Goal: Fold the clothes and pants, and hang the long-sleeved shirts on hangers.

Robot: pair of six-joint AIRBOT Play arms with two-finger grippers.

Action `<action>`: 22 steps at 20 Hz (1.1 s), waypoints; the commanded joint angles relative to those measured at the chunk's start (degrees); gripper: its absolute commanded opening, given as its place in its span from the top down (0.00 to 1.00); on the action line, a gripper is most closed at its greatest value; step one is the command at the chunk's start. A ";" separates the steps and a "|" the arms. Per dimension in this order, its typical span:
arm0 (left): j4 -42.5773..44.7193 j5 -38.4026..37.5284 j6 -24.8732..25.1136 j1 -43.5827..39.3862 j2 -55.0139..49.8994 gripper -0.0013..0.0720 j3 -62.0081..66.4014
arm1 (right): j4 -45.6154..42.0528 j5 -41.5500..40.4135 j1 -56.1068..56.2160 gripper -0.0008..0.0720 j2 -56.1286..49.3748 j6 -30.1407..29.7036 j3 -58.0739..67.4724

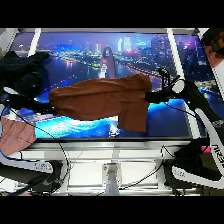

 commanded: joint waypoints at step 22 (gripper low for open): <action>-65.46 5.29 0.00 21.35 41.48 0.96 16.24 | -17.44 6.36 -0.04 0.97 35.47 -2.60 37.05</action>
